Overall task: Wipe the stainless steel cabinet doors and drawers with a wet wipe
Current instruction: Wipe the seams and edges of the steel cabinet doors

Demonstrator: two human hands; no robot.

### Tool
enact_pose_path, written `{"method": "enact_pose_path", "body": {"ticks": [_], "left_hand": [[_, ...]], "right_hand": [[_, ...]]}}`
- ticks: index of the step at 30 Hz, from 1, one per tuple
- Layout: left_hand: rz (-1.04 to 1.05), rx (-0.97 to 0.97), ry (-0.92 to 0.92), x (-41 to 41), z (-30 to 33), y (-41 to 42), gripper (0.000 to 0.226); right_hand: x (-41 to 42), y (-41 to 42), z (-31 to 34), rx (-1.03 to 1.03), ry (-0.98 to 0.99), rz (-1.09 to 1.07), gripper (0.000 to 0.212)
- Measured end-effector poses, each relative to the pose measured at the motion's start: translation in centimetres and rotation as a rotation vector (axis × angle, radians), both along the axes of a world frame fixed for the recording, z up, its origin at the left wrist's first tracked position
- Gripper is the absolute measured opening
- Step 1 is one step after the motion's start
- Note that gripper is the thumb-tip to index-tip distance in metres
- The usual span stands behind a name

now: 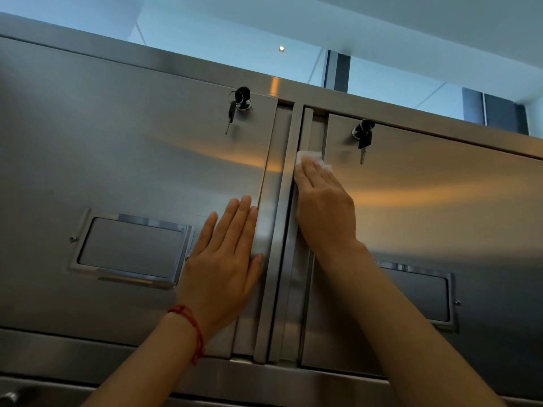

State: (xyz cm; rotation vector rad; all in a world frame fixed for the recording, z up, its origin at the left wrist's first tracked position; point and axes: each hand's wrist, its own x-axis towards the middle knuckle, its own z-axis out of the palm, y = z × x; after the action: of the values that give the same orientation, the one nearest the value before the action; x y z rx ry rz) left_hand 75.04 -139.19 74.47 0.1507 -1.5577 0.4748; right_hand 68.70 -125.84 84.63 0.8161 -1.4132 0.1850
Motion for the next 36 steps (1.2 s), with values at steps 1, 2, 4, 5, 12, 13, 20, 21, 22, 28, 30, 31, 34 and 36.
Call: {"method": "enact_pose_path", "body": {"ticks": [1,2,4,5,12,13,20,21,22,28,30,31,34,36], "left_hand": [[-0.003,0.001,-0.001,0.0,0.0,0.0,0.058],[-0.006,0.004,-0.003,0.0,0.0,0.0,0.058],[-0.007,0.007,-0.005,0.0,0.0,0.0,0.058],[-0.003,0.007,-0.005,0.0,0.0,0.0,0.058],[-0.002,0.006,-0.002,-0.1,0.0,0.0,0.058],[-0.001,0.004,-0.002,-0.1,0.0,0.0,0.058],[-0.003,0.008,-0.004,-0.1,0.0,0.0,0.058],[-0.003,0.007,-0.005,-0.1,0.0,0.0,0.058],[-0.003,0.005,-0.004,-0.1,0.0,0.0,0.058],[0.000,0.003,0.002,-0.1,0.0,0.0,0.058],[-0.002,0.004,-0.001,-0.1,0.0,0.0,0.058],[-0.001,0.002,-0.002,-0.1,0.0,0.0,0.058],[0.002,0.001,-0.005,-0.1,0.0,-0.1,0.058],[-0.005,0.004,-0.004,-0.1,0.0,-0.1,0.058]], "right_hand": [[0.0,-0.1,0.3,-0.010,-0.002,-0.007,0.047],[0.0,-0.2,0.6,-0.021,-0.003,-0.002,0.046],[0.1,-0.3,1.2,-0.032,0.002,-0.007,0.046],[0.2,-0.3,1.5,-0.037,0.009,-0.006,0.046],[0.2,-0.3,3.2,-0.068,0.006,0.014,0.045],[0.2,-0.3,3.2,-0.070,0.006,0.019,0.045],[-0.3,-0.3,2.1,-0.044,0.022,0.042,0.044],[-0.4,-0.2,2.1,-0.034,0.028,0.041,0.044],[-0.6,-0.1,2.2,-0.021,0.039,0.034,0.044],[-0.9,0.2,3.1,0.012,0.071,0.037,0.043],[-1.0,0.4,2.7,0.018,0.086,0.050,0.041],[-1.0,0.5,2.6,0.018,0.106,0.057,0.041],[-1.2,0.9,2.6,0.040,0.157,0.041,0.040],[-1.1,1.1,3.0,0.073,0.151,0.020,0.041]]}}
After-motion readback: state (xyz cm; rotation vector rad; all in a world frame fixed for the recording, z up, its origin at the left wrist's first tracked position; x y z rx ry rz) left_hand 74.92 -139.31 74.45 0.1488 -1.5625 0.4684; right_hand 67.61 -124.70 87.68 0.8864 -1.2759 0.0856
